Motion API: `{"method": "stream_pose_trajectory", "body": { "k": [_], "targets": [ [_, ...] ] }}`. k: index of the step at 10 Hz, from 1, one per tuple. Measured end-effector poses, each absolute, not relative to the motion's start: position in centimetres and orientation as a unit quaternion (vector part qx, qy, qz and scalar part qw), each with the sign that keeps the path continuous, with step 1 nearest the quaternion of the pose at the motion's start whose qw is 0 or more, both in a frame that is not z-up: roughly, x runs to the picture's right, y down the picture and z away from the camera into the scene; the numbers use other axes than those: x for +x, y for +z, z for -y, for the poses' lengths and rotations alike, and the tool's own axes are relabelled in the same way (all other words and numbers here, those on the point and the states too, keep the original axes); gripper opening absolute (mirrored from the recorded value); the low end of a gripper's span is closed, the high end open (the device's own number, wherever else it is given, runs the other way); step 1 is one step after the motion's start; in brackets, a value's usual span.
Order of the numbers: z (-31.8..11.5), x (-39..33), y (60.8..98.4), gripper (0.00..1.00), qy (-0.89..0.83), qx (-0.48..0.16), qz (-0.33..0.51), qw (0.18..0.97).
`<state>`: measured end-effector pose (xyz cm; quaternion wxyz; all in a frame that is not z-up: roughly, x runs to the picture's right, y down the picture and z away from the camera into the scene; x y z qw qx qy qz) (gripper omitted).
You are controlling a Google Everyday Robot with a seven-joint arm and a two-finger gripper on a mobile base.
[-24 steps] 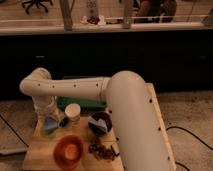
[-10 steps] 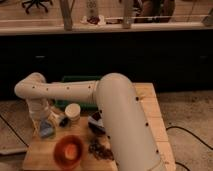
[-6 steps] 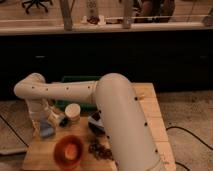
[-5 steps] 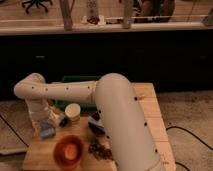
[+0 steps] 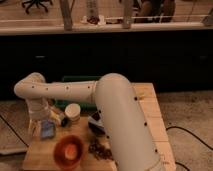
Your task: Place sponge in plastic cup
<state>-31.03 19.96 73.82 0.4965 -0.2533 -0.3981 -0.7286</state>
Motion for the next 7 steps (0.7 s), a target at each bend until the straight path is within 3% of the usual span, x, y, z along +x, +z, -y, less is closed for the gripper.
{"method": "stream_pose_trajectory", "body": {
  "k": [7],
  "targets": [
    [-18.98,-31.44,73.58,0.80,-0.733,-0.240,0.403,0.493]
  ]
}}
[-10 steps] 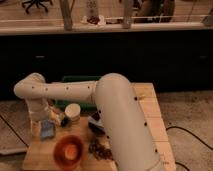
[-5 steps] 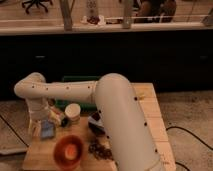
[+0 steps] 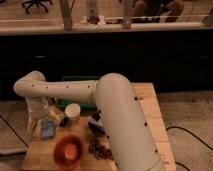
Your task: Place sponge in plastic cup
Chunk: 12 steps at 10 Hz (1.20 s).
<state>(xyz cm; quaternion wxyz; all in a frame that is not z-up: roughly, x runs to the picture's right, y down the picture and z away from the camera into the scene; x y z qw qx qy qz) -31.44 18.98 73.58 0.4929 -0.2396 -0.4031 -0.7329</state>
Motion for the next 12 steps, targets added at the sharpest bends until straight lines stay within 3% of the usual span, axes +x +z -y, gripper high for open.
{"method": "stream_pose_trajectory", "body": {
  "k": [12],
  "targets": [
    [-18.38,-31.53,73.51,0.80,-0.734,-0.230,0.405,0.495]
  ]
}}
